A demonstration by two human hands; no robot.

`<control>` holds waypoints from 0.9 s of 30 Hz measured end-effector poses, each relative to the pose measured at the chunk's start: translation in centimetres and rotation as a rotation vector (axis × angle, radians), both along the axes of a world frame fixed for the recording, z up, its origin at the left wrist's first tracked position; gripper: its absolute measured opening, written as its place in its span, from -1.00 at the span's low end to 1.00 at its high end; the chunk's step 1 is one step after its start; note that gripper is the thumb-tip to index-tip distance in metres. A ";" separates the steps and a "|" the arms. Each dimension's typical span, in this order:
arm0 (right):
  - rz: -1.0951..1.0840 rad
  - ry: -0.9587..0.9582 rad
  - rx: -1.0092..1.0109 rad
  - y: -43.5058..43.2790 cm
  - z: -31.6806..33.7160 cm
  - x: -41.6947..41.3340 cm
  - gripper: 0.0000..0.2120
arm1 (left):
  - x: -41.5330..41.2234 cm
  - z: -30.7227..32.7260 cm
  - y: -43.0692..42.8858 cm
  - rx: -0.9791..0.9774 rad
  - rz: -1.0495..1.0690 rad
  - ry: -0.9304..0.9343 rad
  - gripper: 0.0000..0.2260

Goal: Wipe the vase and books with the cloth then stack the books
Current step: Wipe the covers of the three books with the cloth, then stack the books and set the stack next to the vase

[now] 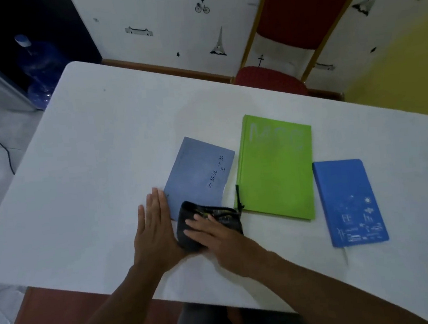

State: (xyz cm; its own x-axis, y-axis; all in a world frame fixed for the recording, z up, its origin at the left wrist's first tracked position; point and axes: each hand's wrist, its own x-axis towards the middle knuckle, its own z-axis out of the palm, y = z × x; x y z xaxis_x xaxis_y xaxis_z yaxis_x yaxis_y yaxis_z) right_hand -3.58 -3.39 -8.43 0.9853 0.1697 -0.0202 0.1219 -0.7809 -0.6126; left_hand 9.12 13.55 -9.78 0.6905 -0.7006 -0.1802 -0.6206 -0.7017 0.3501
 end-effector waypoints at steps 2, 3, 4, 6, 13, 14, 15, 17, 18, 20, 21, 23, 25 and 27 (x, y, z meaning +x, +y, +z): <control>-0.041 0.019 0.031 -0.4 1.5 -1.0 -0.54 | -0.6 1.0 0.3 -0.117 -0.117 -0.024 0.14; -0.072 0.051 0.069 -0.7 2.2 -1.4 -0.52 | -1.1 1.5 0.2 -0.193 -0.172 -0.004 0.05; -0.109 0.100 0.122 -1.0 3.0 -1.7 -0.53 | -1.8 2.2 -0.2 -0.253 -0.224 0.042 -0.04; -0.171 0.207 0.231 -1.9 4.2 -2.3 -0.61 | -3.4 3.3 -1.2 -0.304 -0.291 0.150 -0.26; -0.261 0.506 0.188 -6.4 7.3 -7.6 -0.58 | -6.0 4.9 -5.3 -0.122 -0.532 0.188 -0.19; -0.278 0.517 0.185 -7.0 7.5 -8.6 -0.55 | -6.0 5.4 -6.1 -0.127 -0.560 0.201 -0.26; -0.302 0.507 0.184 -7.6 7.5 -9.5 -0.54 | -6.1 5.7 -6.8 -0.140 -0.578 0.203 -0.32; -0.375 0.427 0.177 -8.8 7.5 -11.1 -0.55 | -6.1 6.4 -8.1 -0.194 -0.594 0.181 -0.37; -0.429 0.363 0.157 -9.3 7.6 -11.7 -0.56 | -6.1 6.6 -8.7 -0.236 -0.596 0.156 -0.36; -0.530 0.152 0.056 -10.3 7.9 -12.9 -0.59 | -6.2 7.1 -9.7 -0.320 -0.606 0.111 -0.31; -0.551 0.018 -0.013 -10.5 8.1 -13.4 -0.61 | -6.4 7.5 -10.0 -0.345 -0.614 0.107 -0.30; -0.514 -0.149 -0.136 -10.4 7.8 -14.9 -0.62 | -6.9 7.6 -10.4 -0.372 -0.649 0.092 -0.29; -0.427 -0.164 -0.202 -10.0 6.1 -17.0 -0.63 | -7.4 6.3 -10.1 -0.273 -0.772 0.059 -0.29; -0.386 -0.064 -0.191 -9.4 3.9 -19.1 -0.61 | -7.8 4.1 -8.9 -0.045 -0.915 0.038 -0.27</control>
